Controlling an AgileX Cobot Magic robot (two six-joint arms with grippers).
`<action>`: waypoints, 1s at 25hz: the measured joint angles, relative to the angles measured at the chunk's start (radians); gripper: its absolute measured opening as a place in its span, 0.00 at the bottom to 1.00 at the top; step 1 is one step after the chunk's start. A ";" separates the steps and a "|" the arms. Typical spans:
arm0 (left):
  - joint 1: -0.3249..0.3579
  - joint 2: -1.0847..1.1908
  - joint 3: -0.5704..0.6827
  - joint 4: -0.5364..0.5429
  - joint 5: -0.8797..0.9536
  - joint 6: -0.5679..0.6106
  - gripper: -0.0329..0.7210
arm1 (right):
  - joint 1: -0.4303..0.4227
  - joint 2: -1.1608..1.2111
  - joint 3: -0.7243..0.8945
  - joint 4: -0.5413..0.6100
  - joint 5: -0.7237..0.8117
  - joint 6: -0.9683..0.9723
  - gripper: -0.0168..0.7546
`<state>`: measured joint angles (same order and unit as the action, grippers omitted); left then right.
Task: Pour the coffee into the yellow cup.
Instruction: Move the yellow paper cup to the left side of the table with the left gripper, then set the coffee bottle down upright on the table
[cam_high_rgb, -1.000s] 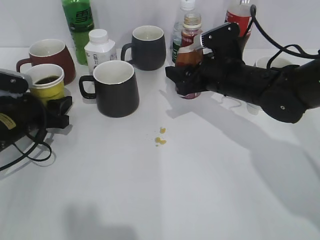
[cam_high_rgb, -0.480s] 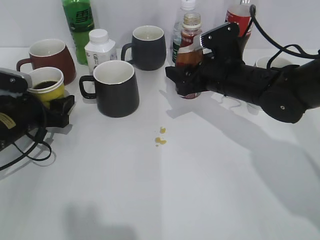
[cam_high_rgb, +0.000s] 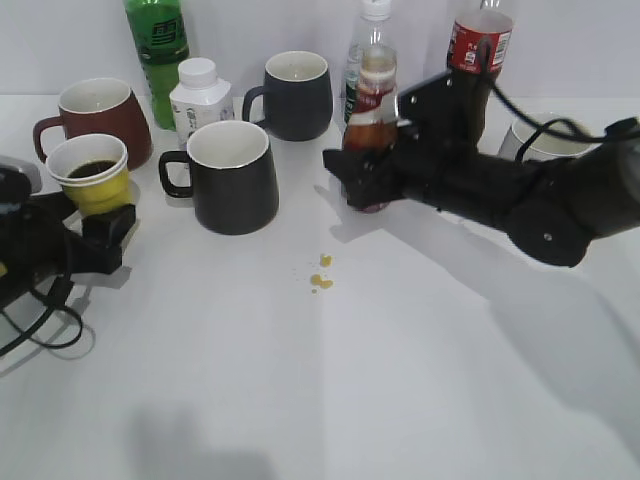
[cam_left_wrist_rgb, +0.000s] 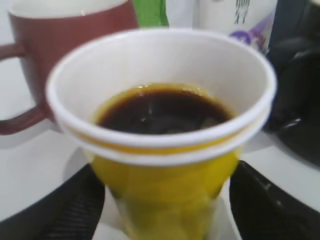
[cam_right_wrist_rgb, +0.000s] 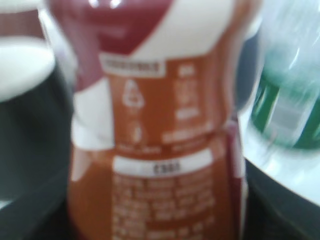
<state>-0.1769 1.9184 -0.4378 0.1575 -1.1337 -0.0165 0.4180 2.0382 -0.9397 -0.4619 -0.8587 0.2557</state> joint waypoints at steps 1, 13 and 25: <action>0.000 -0.006 0.008 0.000 -0.001 0.000 0.83 | 0.000 0.014 0.000 0.001 -0.015 -0.001 0.67; 0.000 -0.129 0.174 -0.074 0.021 -0.050 0.82 | 0.000 0.046 0.000 0.024 -0.018 -0.001 0.73; 0.000 -0.519 0.178 -0.067 0.550 -0.246 0.82 | 0.000 -0.020 0.034 0.046 0.069 -0.001 0.87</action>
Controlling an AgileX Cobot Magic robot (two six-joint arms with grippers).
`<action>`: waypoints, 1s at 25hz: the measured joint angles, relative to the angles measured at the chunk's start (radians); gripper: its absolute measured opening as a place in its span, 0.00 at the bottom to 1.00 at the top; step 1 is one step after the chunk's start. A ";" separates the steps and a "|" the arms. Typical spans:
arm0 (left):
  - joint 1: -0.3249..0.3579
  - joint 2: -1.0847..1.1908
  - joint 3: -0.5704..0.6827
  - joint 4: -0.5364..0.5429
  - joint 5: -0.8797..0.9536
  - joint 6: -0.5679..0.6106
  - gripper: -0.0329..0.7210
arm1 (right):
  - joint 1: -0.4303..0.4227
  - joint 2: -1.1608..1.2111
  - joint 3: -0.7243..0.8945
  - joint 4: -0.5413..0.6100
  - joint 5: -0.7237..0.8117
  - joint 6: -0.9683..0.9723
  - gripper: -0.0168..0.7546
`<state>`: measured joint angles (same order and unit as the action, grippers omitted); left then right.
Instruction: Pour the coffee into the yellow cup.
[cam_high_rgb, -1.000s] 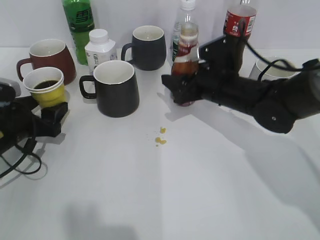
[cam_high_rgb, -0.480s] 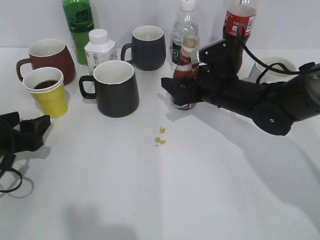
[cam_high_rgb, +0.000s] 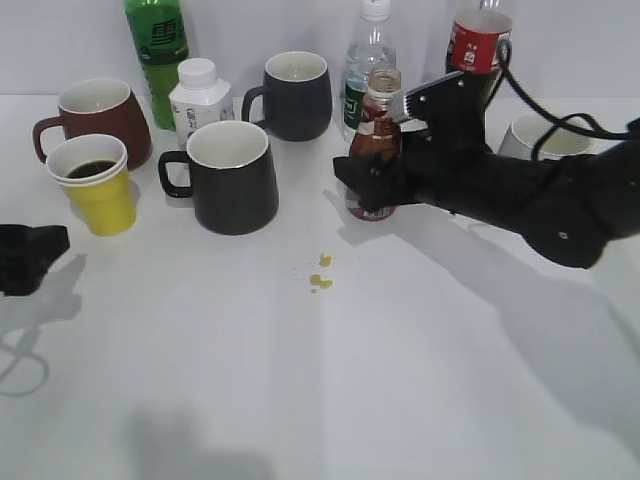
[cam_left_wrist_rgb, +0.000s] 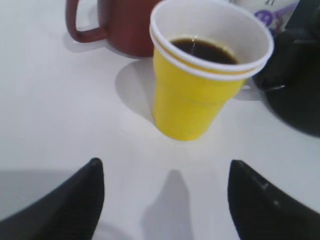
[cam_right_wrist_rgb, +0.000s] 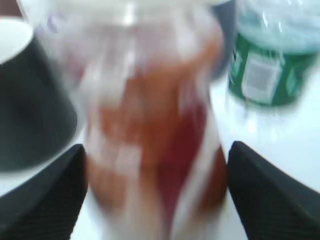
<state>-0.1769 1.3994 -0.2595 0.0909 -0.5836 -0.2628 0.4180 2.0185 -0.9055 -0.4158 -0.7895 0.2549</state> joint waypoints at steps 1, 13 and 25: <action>0.000 -0.040 -0.006 0.003 0.056 -0.012 0.82 | 0.000 -0.012 0.013 0.007 0.005 0.000 0.87; 0.000 -0.446 -0.259 -0.026 1.007 -0.029 0.81 | 0.000 -0.229 0.269 -0.027 0.092 0.117 0.83; -0.001 -0.919 -0.348 -0.045 1.776 -0.009 0.80 | 0.000 -0.628 0.284 -0.459 0.666 0.694 0.69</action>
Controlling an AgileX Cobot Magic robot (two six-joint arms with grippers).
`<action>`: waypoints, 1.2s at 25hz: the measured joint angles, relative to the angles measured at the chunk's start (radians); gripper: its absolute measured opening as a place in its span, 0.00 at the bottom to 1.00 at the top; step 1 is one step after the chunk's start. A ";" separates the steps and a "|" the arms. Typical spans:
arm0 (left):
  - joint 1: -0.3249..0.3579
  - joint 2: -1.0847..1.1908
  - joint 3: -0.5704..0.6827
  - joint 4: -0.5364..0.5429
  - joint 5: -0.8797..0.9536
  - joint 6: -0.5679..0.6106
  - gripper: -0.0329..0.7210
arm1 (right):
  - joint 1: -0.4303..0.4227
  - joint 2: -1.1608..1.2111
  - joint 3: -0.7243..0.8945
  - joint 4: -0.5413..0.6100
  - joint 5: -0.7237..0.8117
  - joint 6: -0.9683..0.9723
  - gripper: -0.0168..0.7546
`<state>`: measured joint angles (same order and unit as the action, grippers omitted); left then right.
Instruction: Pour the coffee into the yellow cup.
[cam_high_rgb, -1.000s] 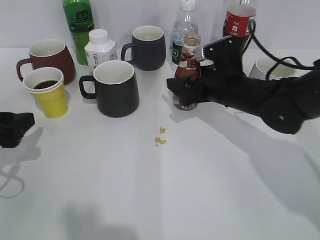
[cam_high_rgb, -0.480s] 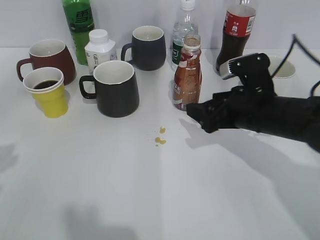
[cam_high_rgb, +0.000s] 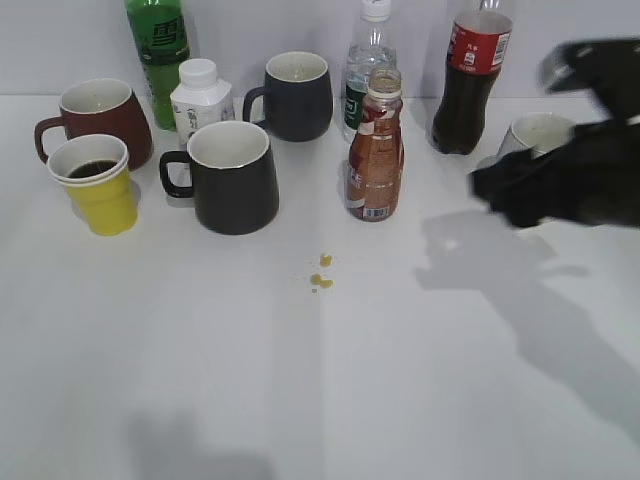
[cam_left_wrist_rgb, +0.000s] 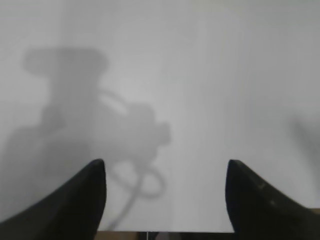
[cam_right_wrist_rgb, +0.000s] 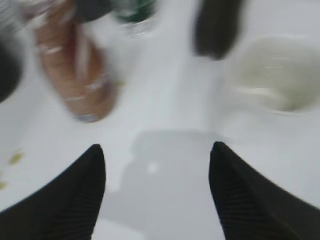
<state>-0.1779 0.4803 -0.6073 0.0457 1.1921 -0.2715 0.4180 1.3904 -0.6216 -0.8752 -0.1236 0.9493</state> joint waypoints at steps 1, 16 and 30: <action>0.000 -0.043 0.000 0.000 0.013 0.000 0.80 | 0.000 -0.040 0.000 -0.007 0.040 0.021 0.67; 0.000 -0.347 0.000 -0.037 0.031 0.197 0.77 | 0.000 -0.624 0.000 0.806 1.000 -0.715 0.60; 0.000 -0.360 0.086 -0.035 -0.121 0.277 0.75 | 0.000 -1.304 0.113 0.875 1.189 -0.964 0.60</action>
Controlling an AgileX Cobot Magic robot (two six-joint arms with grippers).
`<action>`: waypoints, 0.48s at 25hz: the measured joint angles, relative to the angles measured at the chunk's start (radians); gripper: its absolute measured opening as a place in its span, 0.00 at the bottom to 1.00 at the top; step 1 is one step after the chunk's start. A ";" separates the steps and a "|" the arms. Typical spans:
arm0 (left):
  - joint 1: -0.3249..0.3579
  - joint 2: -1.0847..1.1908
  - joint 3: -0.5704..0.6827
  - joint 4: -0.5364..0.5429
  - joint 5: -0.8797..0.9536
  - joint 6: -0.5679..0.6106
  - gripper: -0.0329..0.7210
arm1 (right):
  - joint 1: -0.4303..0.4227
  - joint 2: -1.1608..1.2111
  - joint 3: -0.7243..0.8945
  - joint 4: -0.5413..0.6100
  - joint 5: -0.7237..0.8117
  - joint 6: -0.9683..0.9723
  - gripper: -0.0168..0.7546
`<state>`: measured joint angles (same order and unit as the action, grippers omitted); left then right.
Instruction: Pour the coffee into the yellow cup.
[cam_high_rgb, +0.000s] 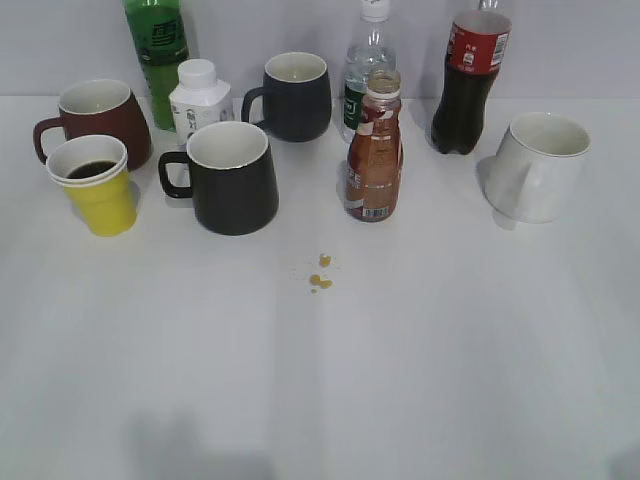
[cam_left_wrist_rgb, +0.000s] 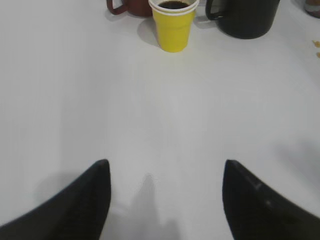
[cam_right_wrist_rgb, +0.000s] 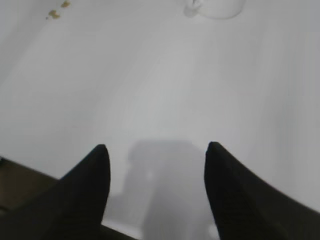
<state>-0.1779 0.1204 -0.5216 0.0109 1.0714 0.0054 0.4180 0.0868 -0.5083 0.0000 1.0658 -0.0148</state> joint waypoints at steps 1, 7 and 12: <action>0.000 0.000 0.000 0.000 -0.001 0.000 0.75 | 0.000 -0.021 0.004 0.005 -0.002 -0.006 0.60; 0.000 0.000 0.000 0.000 -0.004 0.000 0.74 | 0.000 -0.040 0.007 0.011 -0.011 -0.018 0.60; 0.000 0.000 0.000 0.001 -0.004 0.000 0.72 | 0.000 -0.040 0.007 0.011 -0.015 -0.020 0.60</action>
<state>-0.1779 0.1204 -0.5216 0.0118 1.0673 0.0054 0.4180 0.0465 -0.5009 0.0114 1.0509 -0.0347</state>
